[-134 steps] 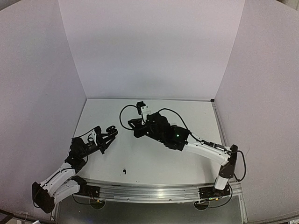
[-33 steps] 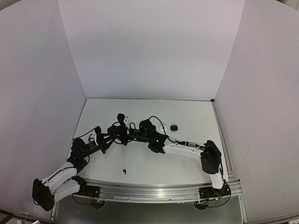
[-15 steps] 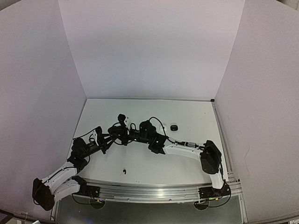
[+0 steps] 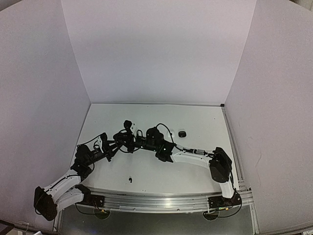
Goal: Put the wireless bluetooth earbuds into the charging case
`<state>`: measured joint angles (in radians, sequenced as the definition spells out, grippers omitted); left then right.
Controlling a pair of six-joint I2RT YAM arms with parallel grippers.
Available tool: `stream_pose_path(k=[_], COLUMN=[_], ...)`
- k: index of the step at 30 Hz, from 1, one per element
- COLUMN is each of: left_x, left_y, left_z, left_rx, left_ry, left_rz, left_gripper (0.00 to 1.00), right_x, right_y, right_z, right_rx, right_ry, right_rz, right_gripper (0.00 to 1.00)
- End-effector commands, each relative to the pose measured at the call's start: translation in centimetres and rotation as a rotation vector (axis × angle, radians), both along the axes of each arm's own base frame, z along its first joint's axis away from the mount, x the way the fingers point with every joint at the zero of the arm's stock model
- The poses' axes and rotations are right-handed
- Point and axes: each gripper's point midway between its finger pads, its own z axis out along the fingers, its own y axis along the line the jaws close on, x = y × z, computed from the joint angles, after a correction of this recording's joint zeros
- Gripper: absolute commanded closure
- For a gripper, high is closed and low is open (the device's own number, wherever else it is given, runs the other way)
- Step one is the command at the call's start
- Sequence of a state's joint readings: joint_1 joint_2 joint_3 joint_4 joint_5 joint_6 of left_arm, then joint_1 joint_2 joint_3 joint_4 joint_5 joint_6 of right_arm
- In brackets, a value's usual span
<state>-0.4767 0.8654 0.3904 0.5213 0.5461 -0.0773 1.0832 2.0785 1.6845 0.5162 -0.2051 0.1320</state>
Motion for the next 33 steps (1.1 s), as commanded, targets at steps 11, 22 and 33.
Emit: stream_pose_path(k=[11, 22, 33], left_x=[-0.7, -0.6, -0.6], left_y=[0.2, 0.2, 0.2], left_z=[5.1, 5.1, 4.9], left_rx=[-0.069, -0.064, -0.051], left_ry=[-0.205, -0.216, -0.221], left_rz=[-0.003, 0.001, -0.002], left_gripper=[1.0, 1.0, 1.0], right_x=[1.4, 1.1, 1.3], right_y=[0.0, 0.9, 0.3], right_z=[-5.9, -6.5, -7.2], right_rx=[-0.154, -0.145, -0.166], right_ry=[-0.007, 0.035, 0.049], right_rz=[-0.06, -0.019, -0.047], right_gripper=[1.0, 1.0, 0.88])
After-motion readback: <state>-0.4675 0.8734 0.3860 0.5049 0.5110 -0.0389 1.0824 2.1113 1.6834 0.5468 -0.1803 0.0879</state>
